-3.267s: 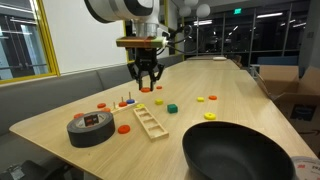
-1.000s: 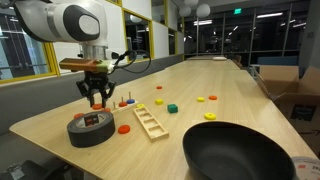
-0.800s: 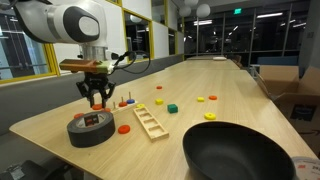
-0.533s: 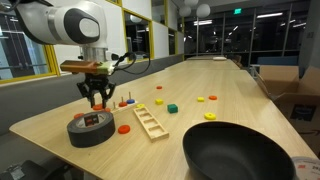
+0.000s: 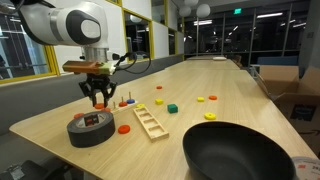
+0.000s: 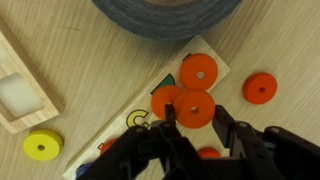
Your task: Put the orange circle on the wooden object.
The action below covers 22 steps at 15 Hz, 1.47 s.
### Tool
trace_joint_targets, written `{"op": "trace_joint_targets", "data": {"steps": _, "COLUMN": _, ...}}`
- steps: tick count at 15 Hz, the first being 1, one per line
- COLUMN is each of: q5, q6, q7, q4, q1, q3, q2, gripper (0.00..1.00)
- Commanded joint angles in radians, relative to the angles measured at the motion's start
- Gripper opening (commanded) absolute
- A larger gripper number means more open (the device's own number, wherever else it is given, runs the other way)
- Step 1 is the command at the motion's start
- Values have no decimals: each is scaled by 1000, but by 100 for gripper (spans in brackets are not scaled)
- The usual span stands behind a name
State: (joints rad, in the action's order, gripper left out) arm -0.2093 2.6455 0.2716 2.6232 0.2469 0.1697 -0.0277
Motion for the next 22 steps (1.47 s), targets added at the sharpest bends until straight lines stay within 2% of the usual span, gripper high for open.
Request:
{"op": "trace_joint_targets", "data": {"steps": 1, "q5": -10, "q6": 28, "q7": -2, "q4": -17, "q1": -12, "q3": 10, "q2": 14, "gripper": 25}}
{"op": "trace_joint_targets", "data": {"steps": 22, "q5": 37, "q6": 71, "q7": -16, "q4": 1, "q1": -41, "q3": 4, "q2": 28, "gripper": 25}}
